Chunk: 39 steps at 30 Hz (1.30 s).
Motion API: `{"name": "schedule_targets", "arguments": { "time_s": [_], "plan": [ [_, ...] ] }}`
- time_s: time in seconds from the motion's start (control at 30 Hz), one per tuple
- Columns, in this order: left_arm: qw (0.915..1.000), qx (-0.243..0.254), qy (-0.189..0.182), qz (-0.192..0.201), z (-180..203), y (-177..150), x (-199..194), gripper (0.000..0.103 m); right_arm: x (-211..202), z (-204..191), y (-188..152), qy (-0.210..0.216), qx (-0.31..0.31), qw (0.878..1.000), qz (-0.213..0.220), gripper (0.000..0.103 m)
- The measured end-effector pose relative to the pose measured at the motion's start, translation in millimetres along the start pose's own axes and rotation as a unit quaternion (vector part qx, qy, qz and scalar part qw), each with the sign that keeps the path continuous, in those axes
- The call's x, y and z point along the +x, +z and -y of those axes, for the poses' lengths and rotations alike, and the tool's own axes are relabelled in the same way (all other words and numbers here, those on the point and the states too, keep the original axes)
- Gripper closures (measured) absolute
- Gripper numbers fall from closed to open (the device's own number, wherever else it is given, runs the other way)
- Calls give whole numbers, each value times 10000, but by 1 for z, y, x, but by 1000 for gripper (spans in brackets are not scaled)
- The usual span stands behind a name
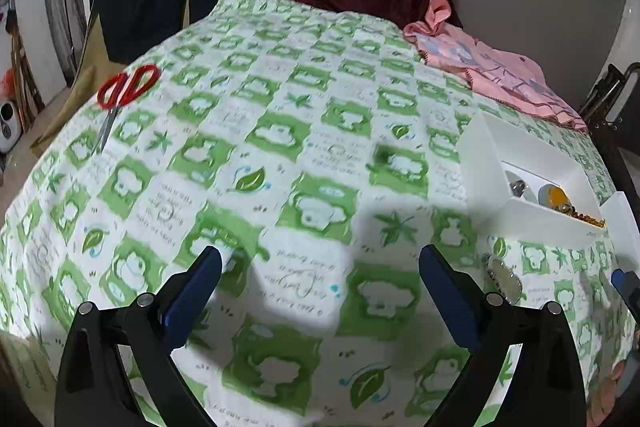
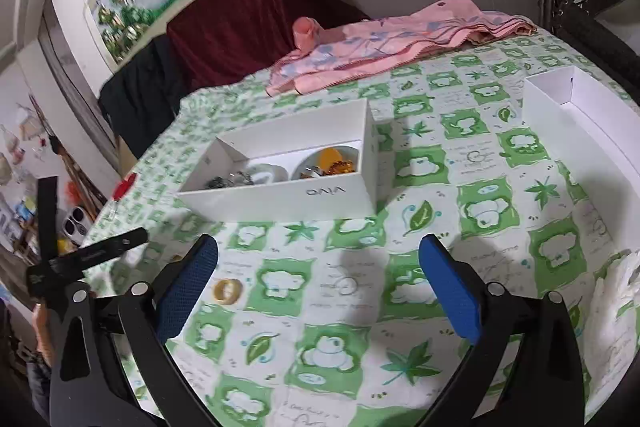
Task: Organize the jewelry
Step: 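Open both tools and move them back toward the loose jewelry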
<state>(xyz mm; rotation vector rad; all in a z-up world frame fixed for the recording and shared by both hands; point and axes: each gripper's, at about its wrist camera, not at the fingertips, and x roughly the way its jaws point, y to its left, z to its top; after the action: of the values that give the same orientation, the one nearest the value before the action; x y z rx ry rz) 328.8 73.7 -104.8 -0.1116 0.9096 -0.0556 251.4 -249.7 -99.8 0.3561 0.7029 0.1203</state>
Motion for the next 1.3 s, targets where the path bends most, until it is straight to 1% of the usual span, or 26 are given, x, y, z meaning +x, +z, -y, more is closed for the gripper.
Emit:
{"name": "schedule_targets", "arguments": {
  "time_s": [0.1, 0.2, 0.3, 0.6, 0.73, 0.9, 1.03, 1.1, 1.17, 1.3],
  "plan": [
    [9999, -43, -59, -96, -3, -2, 1, 6, 6, 4, -1, -7, 65, 9999, -124, 7],
    [9998, 20, -104, -165, -2, -5, 1, 6, 13, 4, -3, -29, 51, 9996, -271, 7],
    [9995, 156, -177, -222, 1, -9, 0, 6, 20, 2, -4, -33, -3, 9990, -445, 7],
    [9960, 751, -386, -278, 18, -29, -8, 6, 24, 8, -3, 33, 166, 9983, -552, 7],
    [9940, 1012, -350, -242, 28, -34, -9, 6, 24, 9, -3, 27, 160, 9983, -559, 7],
    [9904, 1361, -235, -75, 40, -41, -14, 6, 24, 8, -3, 25, 160, 9983, -558, 7],
    [9875, 1568, -116, -70, 46, -44, -13, 6, 25, 8, -3, 23, 157, 9983, -559, 7],
    [9881, 1532, -19, -133, 44, -43, -9, 6, 25, 8, -3, 26, 160, 9983, -556, 7],
    [9908, 1331, -47, -223, 34, -39, -5, 6, 25, 8, -3, 35, 170, 9983, -554, 7],
    [9965, 750, 283, -228, 5, -28, -1, 5, 25, 8, -4, 28, 162, 9984, -548, 7]
  ]
}}
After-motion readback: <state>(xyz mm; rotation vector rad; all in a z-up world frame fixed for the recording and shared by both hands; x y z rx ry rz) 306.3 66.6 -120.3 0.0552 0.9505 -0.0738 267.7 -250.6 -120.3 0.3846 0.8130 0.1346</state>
